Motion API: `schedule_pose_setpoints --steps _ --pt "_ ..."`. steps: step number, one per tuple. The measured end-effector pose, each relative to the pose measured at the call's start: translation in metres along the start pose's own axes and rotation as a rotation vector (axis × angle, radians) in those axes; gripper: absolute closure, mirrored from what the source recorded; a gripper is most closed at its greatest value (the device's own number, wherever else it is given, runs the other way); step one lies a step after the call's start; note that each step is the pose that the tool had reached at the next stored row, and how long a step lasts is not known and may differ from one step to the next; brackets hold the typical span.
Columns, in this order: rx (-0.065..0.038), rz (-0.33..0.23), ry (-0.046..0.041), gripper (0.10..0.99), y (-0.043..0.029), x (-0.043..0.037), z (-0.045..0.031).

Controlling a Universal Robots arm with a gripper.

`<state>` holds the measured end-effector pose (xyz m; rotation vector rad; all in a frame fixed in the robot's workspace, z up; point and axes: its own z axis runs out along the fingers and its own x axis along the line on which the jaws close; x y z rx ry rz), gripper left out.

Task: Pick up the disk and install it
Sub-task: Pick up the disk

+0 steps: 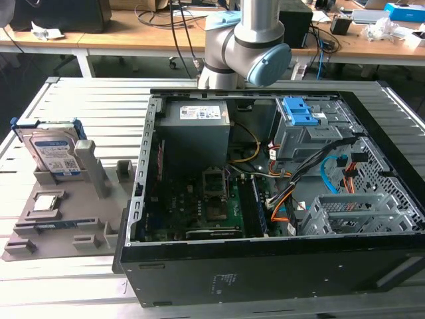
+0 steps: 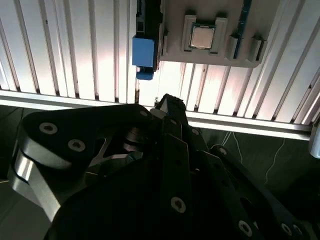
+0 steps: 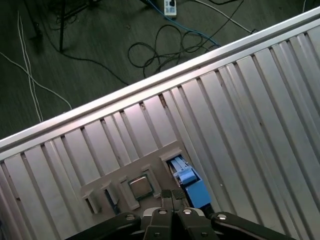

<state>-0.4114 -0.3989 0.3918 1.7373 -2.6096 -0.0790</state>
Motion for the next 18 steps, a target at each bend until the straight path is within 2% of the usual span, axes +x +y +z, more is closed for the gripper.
schedule_pose_setpoints --steps 18 --pt "-0.004 -0.190 0.0086 0.980 0.0000 0.0000 0.0000"
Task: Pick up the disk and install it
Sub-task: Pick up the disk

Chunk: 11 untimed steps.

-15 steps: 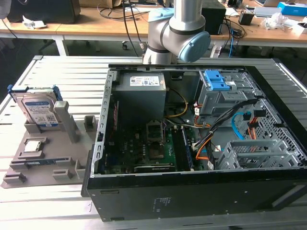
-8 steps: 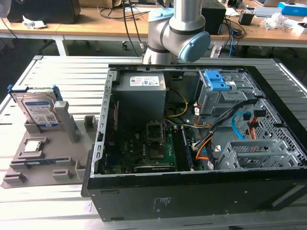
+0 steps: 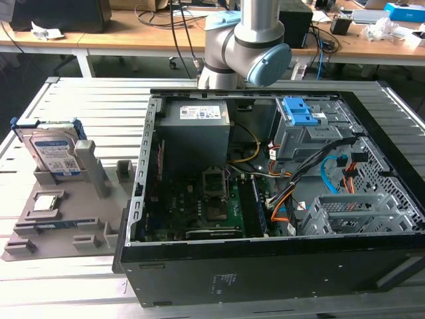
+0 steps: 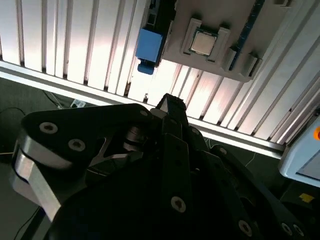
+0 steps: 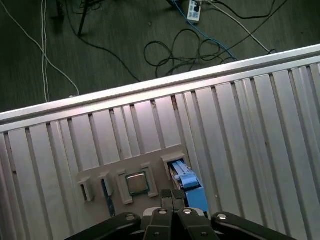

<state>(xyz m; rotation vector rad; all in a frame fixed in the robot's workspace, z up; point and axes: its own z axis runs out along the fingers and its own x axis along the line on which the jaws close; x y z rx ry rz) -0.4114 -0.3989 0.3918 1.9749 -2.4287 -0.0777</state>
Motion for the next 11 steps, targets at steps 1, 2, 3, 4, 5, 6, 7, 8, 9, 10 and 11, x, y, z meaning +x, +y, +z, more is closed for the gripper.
schedule_pose_setpoints --steps 1,2,3,4,5,6,7,8,9,10,11 --pt "0.000 -0.012 0.0005 0.980 0.0000 0.0000 0.0000" --pt "-0.001 -0.030 0.0014 0.980 0.0000 0.0000 0.0000" --pt "-0.001 -0.038 0.0018 0.980 0.0000 0.0000 0.0000" --pt "-0.001 -0.048 0.0022 0.980 0.0000 0.0000 0.0000" --pt "-0.001 -0.064 0.0029 0.980 0.0000 0.0000 0.0000" --pt "-0.002 -0.073 0.0033 0.980 0.0000 0.0000 0.0000" --pt "-0.002 -0.082 0.0037 0.980 0.0000 0.0000 0.0000" --pt "-0.002 -0.098 0.0044 0.980 0.0000 0.0000 0.0000" --pt "-0.003 -0.115 0.0052 0.980 0.0000 0.0000 0.0000" --pt "-0.003 -0.129 0.0058 0.980 0.0000 0.0000 0.0000" --pt "-0.003 -0.137 0.0062 0.980 0.0000 0.0000 0.0000"
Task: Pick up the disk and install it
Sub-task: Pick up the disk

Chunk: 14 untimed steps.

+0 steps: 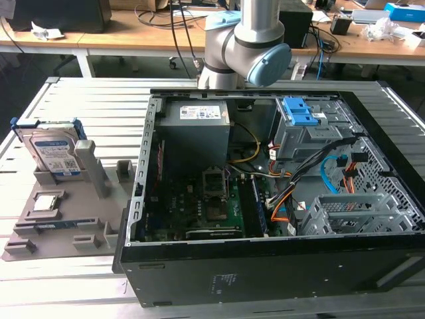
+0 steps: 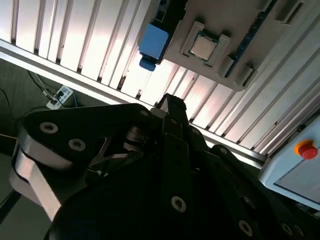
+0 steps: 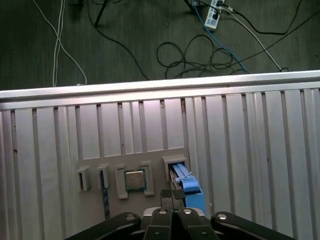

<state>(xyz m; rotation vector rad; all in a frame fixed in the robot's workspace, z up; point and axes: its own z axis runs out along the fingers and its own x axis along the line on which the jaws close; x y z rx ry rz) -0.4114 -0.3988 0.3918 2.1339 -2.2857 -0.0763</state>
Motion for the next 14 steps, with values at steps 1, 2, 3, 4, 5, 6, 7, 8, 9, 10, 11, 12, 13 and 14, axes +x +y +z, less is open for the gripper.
schedule_pose_setpoints --steps 1,2,3,4,5,6,7,8,9,10,11,12,13,14 --pt "0.000 -0.002 0.0001 0.980 0.0000 0.0000 0.0000" --pt "0.000 -0.010 0.0005 0.980 0.0000 0.0000 0.0000" --pt "-0.001 -0.025 0.0011 0.980 0.0000 0.0000 0.0000" --pt "-0.001 -0.038 0.0017 0.980 0.0000 0.0000 0.0000" --pt "-0.001 -0.046 0.0020 0.980 0.0000 0.0000 0.0000" --pt "-0.001 -0.047 0.0021 0.980 0.0000 0.0000 0.0000" --pt "-0.001 -0.047 0.0022 0.980 0.0000 0.0000 0.0000" --pt "-0.001 -0.047 0.0022 0.980 0.0000 0.0000 0.0000" --pt "-0.001 -0.047 0.0022 0.980 0.0000 0.0000 0.0000" --pt "-0.001 -0.047 0.0022 0.980 0.0000 0.0000 0.0000" --pt "-0.001 -0.047 0.0022 0.980 0.0000 0.0000 0.0000" --pt "-0.001 -0.047 0.0022 0.918 0.0000 0.0000 0.0000" --pt "-0.001 -0.047 0.0022 0.918 0.0000 0.0000 0.0000" --pt "-0.001 -0.047 0.0022 0.851 0.0000 0.0000 0.0000"
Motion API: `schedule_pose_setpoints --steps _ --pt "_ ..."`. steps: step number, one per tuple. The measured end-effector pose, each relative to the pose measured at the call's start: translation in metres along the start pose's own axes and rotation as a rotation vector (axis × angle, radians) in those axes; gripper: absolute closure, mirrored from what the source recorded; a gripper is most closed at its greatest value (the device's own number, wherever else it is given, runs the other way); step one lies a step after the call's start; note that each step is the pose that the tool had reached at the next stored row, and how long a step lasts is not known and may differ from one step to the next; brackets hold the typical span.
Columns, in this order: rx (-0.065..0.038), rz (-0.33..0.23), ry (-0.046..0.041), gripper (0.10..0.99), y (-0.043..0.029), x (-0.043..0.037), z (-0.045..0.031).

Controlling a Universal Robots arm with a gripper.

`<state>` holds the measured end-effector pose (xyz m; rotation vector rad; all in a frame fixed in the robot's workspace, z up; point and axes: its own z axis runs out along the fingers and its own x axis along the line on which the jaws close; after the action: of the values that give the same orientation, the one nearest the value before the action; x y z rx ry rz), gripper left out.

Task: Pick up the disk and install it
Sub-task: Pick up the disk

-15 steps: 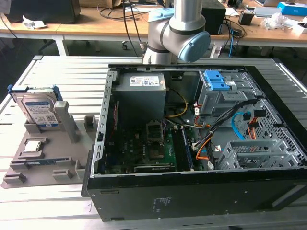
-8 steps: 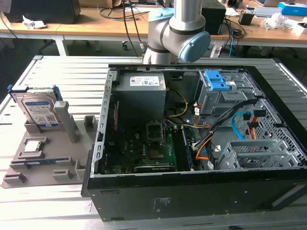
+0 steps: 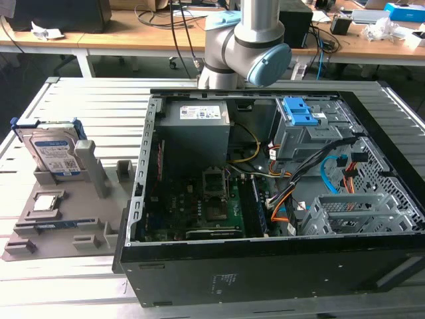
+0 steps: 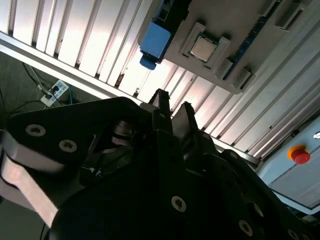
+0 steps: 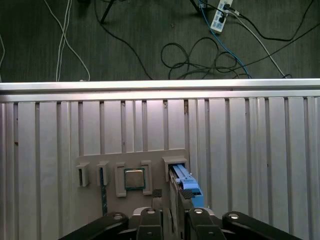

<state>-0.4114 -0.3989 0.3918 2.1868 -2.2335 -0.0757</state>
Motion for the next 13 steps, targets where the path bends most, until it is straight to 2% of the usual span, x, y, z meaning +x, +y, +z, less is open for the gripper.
schedule_pose_setpoints --steps 1,2,3,4,5,7,9,13 --pt "0.000 0.000 0.0001 0.792 0.0000 0.0000 0.0000" --pt "0.000 0.000 0.0000 0.792 0.0000 0.0000 0.0000" --pt "0.000 0.000 0.0001 0.671 0.0000 0.0000 0.0000" --pt "0.000 0.000 0.0000 0.612 0.0000 0.0000 0.0000" --pt "0.000 0.000 0.0001 0.612 0.0000 0.0000 0.0000" --pt "0.000 0.000 0.0001 0.486 0.0000 0.0000 0.0000" --pt "0.000 0.001 0.0004 0.486 -0.0018 -0.0002 0.0000" --pt "0.000 0.002 0.0026 0.486 -0.0168 -0.0058 -0.0002"
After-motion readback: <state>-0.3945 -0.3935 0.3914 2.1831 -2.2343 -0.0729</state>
